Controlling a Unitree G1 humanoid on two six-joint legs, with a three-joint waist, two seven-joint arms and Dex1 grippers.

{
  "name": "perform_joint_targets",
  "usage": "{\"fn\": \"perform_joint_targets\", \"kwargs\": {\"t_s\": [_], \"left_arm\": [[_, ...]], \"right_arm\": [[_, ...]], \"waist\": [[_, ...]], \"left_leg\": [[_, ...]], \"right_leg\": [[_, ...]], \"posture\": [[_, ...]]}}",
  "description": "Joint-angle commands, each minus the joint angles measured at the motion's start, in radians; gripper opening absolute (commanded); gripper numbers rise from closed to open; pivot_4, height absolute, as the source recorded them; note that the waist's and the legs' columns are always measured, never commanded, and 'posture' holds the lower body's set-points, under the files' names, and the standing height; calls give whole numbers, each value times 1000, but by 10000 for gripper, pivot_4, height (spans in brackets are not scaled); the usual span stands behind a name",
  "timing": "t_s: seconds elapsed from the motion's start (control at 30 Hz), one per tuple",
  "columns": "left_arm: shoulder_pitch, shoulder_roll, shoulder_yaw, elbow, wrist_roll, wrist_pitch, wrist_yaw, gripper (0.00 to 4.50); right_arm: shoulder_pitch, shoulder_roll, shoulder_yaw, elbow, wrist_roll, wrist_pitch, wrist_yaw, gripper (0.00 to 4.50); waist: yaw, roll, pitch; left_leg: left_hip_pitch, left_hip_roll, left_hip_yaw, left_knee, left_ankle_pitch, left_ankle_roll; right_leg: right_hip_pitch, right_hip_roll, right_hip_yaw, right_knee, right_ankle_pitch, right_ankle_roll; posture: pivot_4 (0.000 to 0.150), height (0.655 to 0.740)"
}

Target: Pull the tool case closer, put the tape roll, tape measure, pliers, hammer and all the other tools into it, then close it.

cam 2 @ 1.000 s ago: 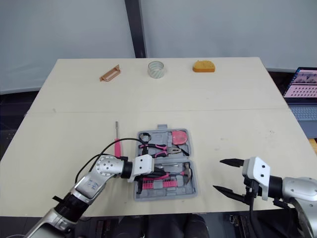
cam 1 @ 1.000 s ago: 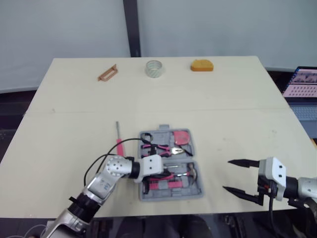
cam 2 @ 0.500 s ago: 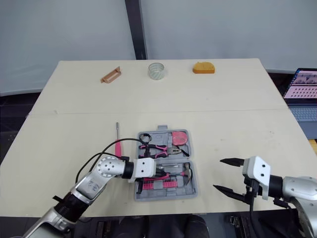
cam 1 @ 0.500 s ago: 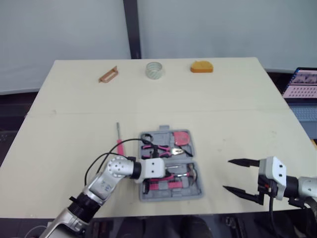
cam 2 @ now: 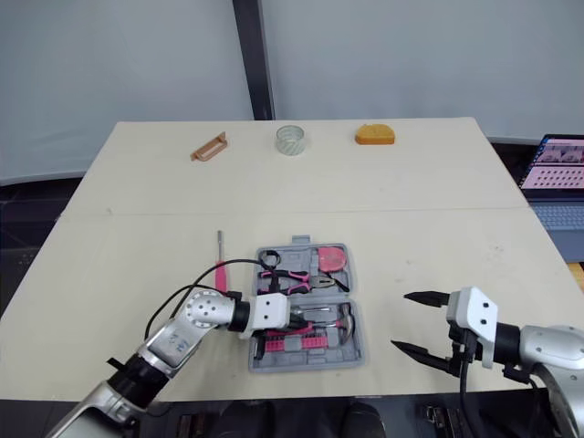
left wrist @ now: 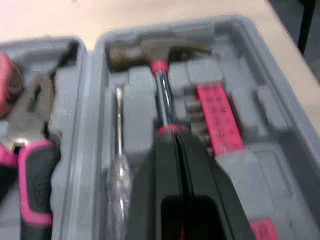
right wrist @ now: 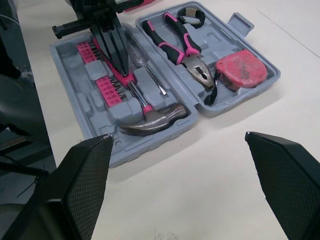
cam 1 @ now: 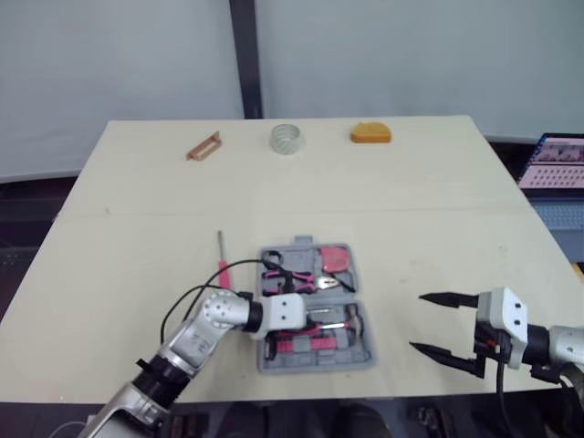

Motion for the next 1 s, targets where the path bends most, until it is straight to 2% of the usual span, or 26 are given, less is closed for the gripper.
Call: {"fn": "perform_joint_targets", "kwargs": {"t_s": [0.03,0.17,0.23,0.43,0.53,0.63,0.73,0.83,1.0], "left_arm": [[55,19,-77,142,86,48,-10,673],[66,14,-62,141,68,47,-8,673],[75,5,-19,117,19,65,-6,673],[73,-7,238,-129,-239,237,21,673],[93,41,373,-272,-350,382,37,673],[198,87,556,-399,-418,412,90,673],[378,138,697,-472,-433,402,102,673],[552,147,808,-501,-457,364,90,8678],[832,70,955,-520,-458,215,101,31644]], "right_arm": [[4,2,-25,-32,16,-4,-6,45000],[1,3,-19,-31,16,-5,-9,45000],[-5,5,-11,-30,14,-6,-11,45000],[-33,15,16,-18,4,-11,-19,45000],[-50,22,29,-11,-1,-14,-26,45000],[-59,41,45,-20,-4,-9,-45,45000],[-42,63,58,-38,-10,-11,-61,45000],[-18,81,63,-55,-11,-11,-76,45000],[25,105,69,-57,-27,-22,-94,45000]], "waist": [[0,1,-1],[0,2,-3],[-1,3,-3],[-13,1,4],[-20,1,11],[-29,1,13],[-36,2,16],[-31,1,21],[-25,-4,26]], "left_leg": [[0,0,0,0,0,0],[1,0,0,0,0,0],[2,0,-1,0,0,1],[-1,0,-1,0,0,0],[-4,0,-1,1,0,0],[-4,0,-1,0,0,0],[-4,0,-1,-2,-1,0],[-4,0,-1,-2,-1,0],[-4,1,-1,0,-3,0]], "right_leg": [[0,0,0,0,0,0],[2,0,0,-1,0,0],[3,0,-1,-2,0,1],[0,0,-1,-1,0,0],[-4,0,-1,1,0,1],[-4,0,-1,-1,0,1],[-4,0,-1,-3,0,1],[-4,0,0,-2,0,1],[-4,0,0,-4,0,0]], "posture": [[1500,7400],[1500,7400],[1500,7400],[1500,7400],[1500,7400],[1500,7400],[1500,7400],[1500,7400],[1500,7400]]}}
